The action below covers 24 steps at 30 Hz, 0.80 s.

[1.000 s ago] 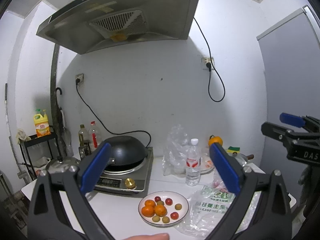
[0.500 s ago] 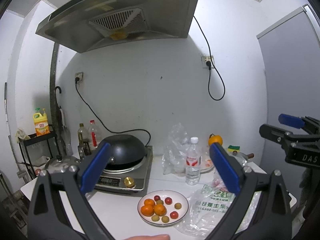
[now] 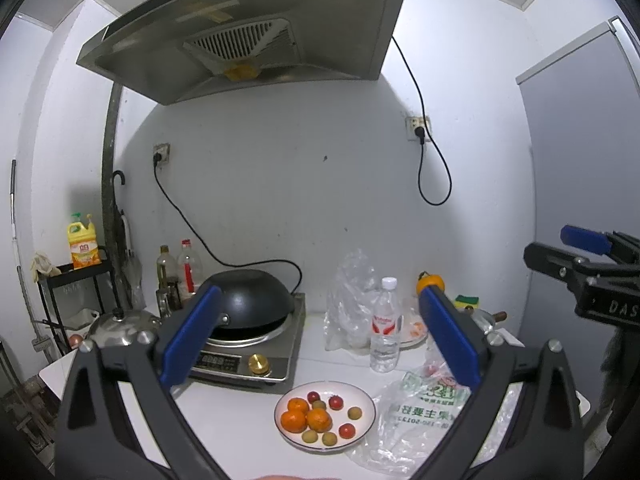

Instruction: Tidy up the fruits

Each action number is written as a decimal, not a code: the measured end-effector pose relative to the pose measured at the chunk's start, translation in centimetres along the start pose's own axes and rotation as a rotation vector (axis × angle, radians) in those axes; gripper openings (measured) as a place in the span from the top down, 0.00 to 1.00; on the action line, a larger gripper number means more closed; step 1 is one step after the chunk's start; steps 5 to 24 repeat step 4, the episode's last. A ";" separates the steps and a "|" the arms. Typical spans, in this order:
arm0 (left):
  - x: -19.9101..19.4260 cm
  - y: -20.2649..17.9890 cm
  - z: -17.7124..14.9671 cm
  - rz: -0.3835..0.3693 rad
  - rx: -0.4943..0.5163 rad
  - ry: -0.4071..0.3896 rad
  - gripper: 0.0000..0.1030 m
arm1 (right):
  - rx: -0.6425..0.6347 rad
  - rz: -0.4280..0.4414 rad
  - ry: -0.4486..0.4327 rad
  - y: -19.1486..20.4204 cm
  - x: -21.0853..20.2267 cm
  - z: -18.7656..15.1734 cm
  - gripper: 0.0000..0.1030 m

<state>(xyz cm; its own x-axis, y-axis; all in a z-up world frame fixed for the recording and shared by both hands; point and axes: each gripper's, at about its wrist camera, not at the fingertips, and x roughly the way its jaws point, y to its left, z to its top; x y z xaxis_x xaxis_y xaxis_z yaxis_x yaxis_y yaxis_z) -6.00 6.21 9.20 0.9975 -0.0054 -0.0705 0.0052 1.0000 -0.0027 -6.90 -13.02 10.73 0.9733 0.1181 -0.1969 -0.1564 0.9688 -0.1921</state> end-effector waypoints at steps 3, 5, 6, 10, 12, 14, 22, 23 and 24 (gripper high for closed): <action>-0.1 -0.1 -0.2 0.000 0.005 -0.005 0.03 | 0.000 0.002 0.000 -0.1 -0.1 0.0 0.18; -0.1 -0.1 -0.3 -0.002 0.002 -0.003 0.03 | 0.002 0.001 0.000 -0.1 0.0 0.0 0.18; -0.1 -0.1 -0.3 -0.002 0.002 -0.003 0.03 | 0.002 0.001 0.000 -0.1 0.0 0.0 0.18; -0.1 -0.1 -0.3 -0.002 0.002 -0.003 0.03 | 0.002 0.001 0.000 -0.1 0.0 0.0 0.18; -0.1 -0.1 -0.3 -0.002 0.002 -0.003 0.03 | 0.002 0.001 0.000 -0.1 0.0 0.0 0.18; -0.1 -0.1 -0.3 -0.002 0.002 -0.003 0.03 | 0.002 0.001 0.000 -0.1 0.0 0.0 0.18; -0.1 -0.1 -0.3 -0.002 0.002 -0.003 0.03 | 0.002 0.001 0.000 -0.1 0.0 0.0 0.18; -0.1 -0.1 -0.3 -0.002 0.002 -0.003 0.03 | 0.002 0.001 0.000 -0.1 0.0 0.0 0.18; -0.1 -0.1 -0.3 -0.002 0.002 -0.003 0.03 | 0.002 0.001 0.000 -0.1 0.0 0.0 0.18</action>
